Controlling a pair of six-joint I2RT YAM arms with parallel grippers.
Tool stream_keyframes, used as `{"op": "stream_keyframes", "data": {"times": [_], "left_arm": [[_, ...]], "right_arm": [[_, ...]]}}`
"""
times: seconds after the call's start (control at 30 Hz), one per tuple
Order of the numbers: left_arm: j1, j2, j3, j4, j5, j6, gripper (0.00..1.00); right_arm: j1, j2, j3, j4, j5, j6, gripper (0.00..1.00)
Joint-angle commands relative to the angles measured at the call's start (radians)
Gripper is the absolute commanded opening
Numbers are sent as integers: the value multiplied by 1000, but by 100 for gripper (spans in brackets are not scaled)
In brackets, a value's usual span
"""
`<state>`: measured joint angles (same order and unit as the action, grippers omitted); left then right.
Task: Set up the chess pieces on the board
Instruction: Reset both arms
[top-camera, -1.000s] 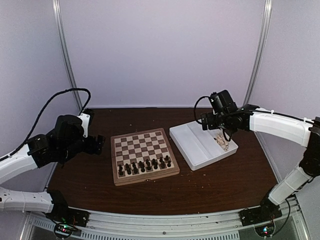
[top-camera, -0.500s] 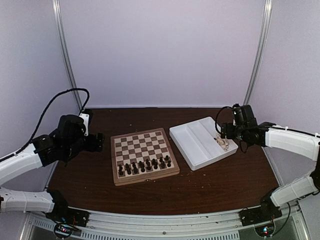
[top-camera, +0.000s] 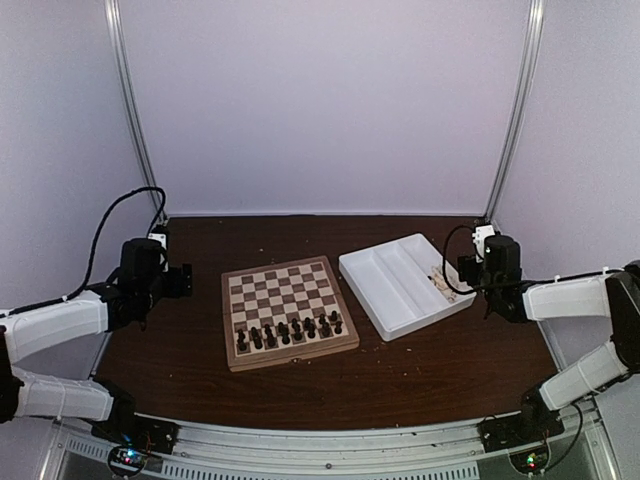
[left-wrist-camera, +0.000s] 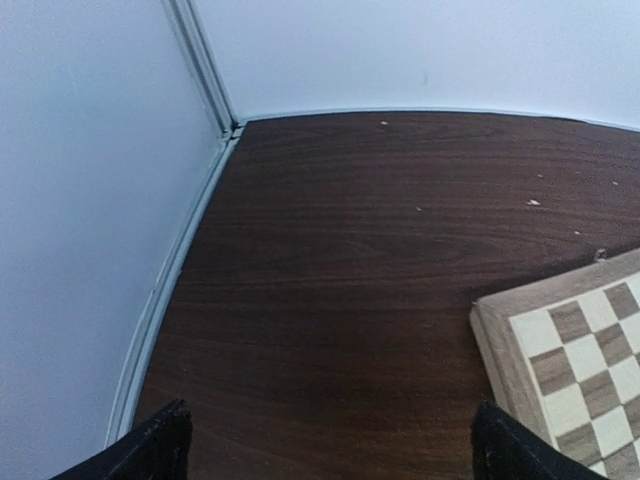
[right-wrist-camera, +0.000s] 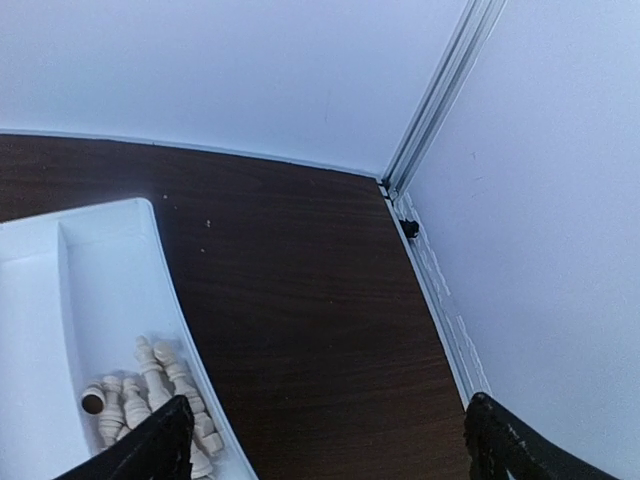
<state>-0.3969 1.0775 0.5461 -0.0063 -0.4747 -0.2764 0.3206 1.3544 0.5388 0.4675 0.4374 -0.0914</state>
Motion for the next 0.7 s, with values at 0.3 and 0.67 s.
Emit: {"op": "stream_keyframes", "data": {"times": [0.3,0.67], "left_arm": [[138,130,-85,359,-43,181,98],[226,273,-210,731,52,266,98]], "right_arm": [[-144,103,-129,362,-73,-35,100],[-239,209,-167,527,-229,24,100]]}}
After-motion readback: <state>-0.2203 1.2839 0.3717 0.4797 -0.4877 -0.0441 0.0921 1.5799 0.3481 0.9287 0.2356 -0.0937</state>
